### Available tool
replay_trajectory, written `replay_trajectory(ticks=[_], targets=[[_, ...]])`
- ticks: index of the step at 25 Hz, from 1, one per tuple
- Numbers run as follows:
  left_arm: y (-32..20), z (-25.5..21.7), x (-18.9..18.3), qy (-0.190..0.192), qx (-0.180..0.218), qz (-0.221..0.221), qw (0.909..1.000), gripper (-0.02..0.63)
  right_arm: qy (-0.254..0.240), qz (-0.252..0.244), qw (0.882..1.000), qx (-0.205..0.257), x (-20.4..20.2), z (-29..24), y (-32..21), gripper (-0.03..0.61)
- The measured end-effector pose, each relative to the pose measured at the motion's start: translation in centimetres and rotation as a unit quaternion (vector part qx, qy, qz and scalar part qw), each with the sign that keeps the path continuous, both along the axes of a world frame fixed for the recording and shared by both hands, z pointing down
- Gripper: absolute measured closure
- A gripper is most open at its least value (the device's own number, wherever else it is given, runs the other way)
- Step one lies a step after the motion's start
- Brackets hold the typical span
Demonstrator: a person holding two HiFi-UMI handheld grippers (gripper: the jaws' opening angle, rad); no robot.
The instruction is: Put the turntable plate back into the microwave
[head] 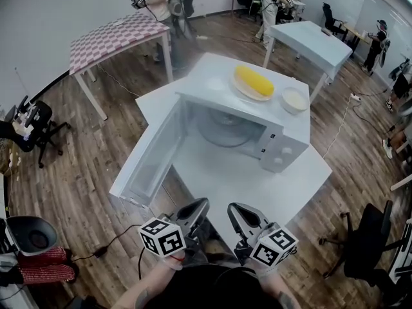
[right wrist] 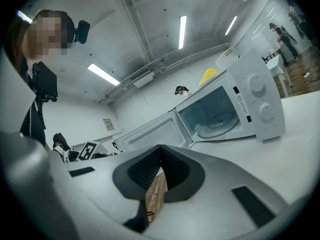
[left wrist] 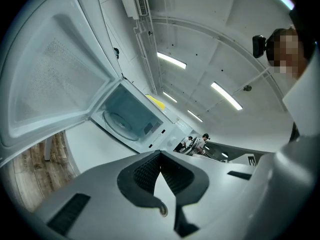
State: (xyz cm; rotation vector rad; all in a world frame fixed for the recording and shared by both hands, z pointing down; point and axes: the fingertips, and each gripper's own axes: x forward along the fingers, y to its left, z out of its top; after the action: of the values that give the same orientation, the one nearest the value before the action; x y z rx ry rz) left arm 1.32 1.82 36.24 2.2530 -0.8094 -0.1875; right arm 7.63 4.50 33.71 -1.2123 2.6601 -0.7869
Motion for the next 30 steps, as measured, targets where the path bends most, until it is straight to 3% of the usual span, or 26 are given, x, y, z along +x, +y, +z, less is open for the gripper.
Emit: replay_trajectory(ticks=[30], targets=[[1.4, 1.9, -0.9, -0.004, -0.032, -0.014, 0.9994, 0.601, 0.016, -0.012, 1.0, -0.013, -0.7, 1.3, 0.9, 0.557]])
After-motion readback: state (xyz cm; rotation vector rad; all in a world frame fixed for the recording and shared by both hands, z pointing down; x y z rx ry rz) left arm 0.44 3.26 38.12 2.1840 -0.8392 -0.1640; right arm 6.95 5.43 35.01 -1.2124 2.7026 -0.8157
